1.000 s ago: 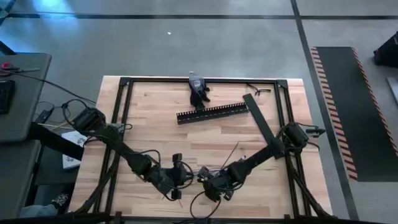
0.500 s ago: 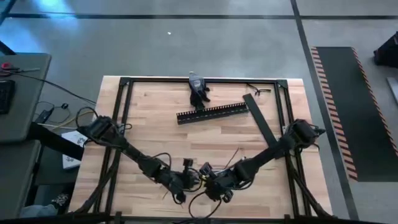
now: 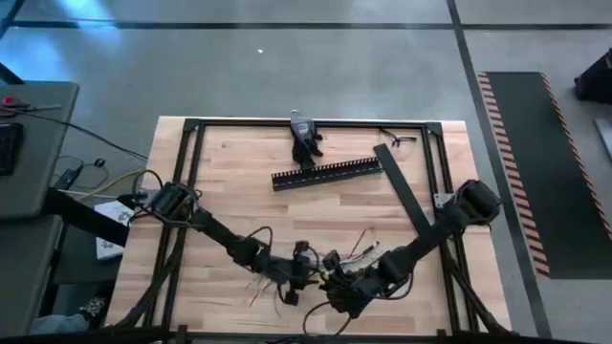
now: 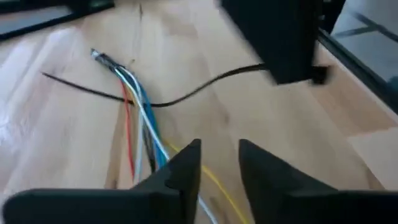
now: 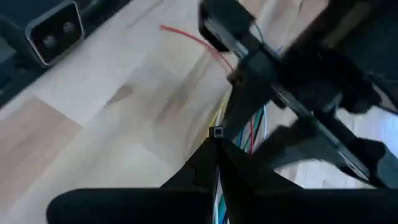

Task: Ziptie cables
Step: Wrap the colored loose cables with the black zip tie

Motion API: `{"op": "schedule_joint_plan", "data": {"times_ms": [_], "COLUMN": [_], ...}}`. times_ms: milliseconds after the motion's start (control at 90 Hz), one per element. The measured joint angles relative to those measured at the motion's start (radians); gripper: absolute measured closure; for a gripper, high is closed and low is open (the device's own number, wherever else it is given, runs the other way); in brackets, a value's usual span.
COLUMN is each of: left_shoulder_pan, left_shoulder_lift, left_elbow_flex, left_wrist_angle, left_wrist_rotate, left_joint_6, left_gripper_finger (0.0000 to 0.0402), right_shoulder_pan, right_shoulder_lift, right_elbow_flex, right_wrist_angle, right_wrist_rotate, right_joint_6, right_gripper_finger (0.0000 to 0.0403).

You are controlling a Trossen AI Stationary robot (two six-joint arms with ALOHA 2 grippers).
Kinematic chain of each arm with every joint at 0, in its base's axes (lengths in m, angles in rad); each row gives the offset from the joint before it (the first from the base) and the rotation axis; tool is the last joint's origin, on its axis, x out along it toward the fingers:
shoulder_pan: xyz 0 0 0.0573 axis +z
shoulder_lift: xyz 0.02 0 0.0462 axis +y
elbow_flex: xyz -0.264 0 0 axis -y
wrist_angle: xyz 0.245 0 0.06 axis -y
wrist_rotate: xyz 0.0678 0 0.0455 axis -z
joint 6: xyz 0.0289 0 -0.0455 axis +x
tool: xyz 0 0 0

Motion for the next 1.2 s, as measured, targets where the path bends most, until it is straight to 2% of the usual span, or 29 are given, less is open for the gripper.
{"op": "schedule_joint_plan", "data": {"times_ms": [144,311,411,589,733,1011,1200], "left_shoulder_pan": [0.013,0.032,0.033,0.032,0.024,0.019,0.012], "left_shoulder_lift": [-0.002,0.0,0.02,0.07,0.081,0.081,0.081], "left_elbow_flex": [0.001,0.001,0.001,0.025,0.052,0.058,0.058], "left_wrist_angle": [0.037,0.087,0.145,0.258,0.253,0.244,0.246], "left_wrist_rotate": [0.005,0.02,0.031,0.088,0.074,0.07,0.064], "left_joint_6": [0.063,0.091,0.119,0.145,0.147,0.147,0.146], "left_gripper_finger": [0.0232,0.0229,0.0238,0.0255,0.0276,0.0344,0.0369], "right_shoulder_pan": [0.022,0.036,0.045,0.045,0.053,0.07,0.086], "right_shoulder_lift": [-0.019,-0.021,-0.022,-0.022,-0.023,-0.023,-0.023], "right_elbow_flex": [-0.015,-0.026,-0.026,-0.026,-0.025,-0.025,-0.025], "right_wrist_angle": [0.028,0.038,0.056,0.062,0.061,0.041,0.024], "right_wrist_rotate": [0.05,0.09,0.132,0.138,0.156,0.17,0.196], "right_joint_6": [0.014,0.042,0.034,0.04,0.038,0.064,0.088], "right_gripper_finger": [0.0403,0.0403,0.0403,0.0403,0.0403,0.0403,0.0403]}}
